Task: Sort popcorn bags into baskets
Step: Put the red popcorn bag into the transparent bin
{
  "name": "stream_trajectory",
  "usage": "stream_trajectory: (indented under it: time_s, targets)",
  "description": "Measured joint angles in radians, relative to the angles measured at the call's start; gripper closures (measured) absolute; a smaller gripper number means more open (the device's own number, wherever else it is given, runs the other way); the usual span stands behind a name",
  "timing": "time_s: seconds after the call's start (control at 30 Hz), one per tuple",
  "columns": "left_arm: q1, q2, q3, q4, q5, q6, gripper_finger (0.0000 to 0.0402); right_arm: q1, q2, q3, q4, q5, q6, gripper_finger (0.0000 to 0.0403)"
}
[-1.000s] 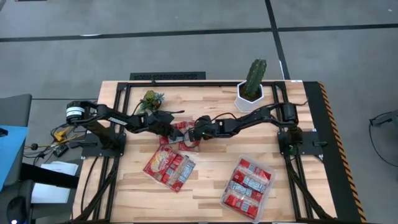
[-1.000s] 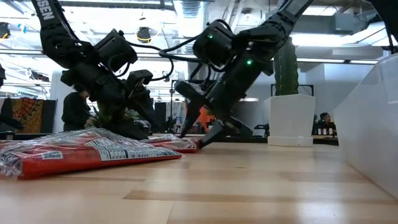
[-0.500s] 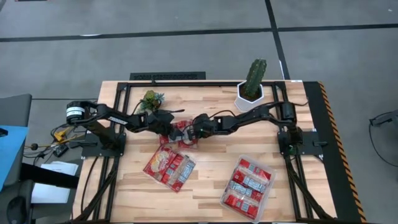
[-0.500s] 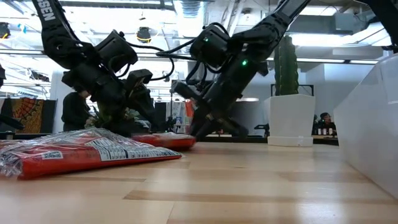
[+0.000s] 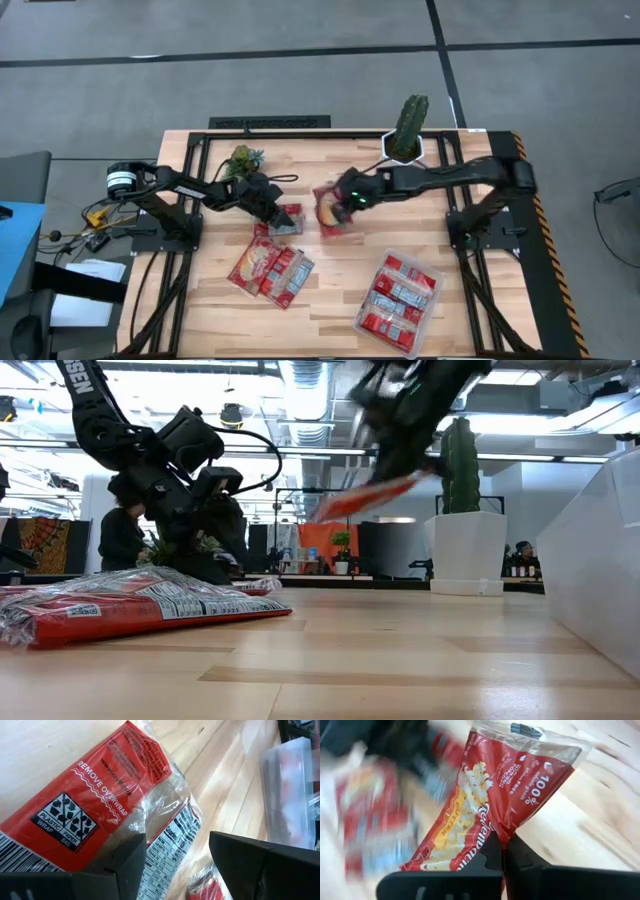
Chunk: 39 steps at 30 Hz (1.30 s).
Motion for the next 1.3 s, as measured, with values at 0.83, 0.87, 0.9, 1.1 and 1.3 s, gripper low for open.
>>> stream_trajectory:
  time_s: [0.83, 0.87, 0.9, 1.1, 1.3]
  targets:
    - [0.001, 0.0, 0.036, -0.024, -0.011, 0.029, 0.0189, 0.724, -0.059, 0.0, -0.239, -0.207, 0.063, 0.0376]
    - [0.001, 0.0, 0.036, -0.025, -0.014, 0.028, 0.0189, 0.726, -0.048, 0.0, -0.231, -0.225, 0.063, 0.0376]
    - [0.001, 0.0, 0.036, -0.024, -0.013, 0.026, 0.0189, 0.73, -0.035, 0.001, -0.225, -0.233, 0.063, 0.0375]
    - [0.001, 0.0, 0.036, -0.024, -0.022, 0.017, 0.0189, 0.743, 0.017, 0.0, -0.214, -0.227, 0.062, 0.0357]
    - [0.001, 0.0, 0.036, -0.024, -0.023, 0.011, 0.0189, 0.733, 0.052, 0.001, -0.188, -0.25, 0.021, 0.0334]
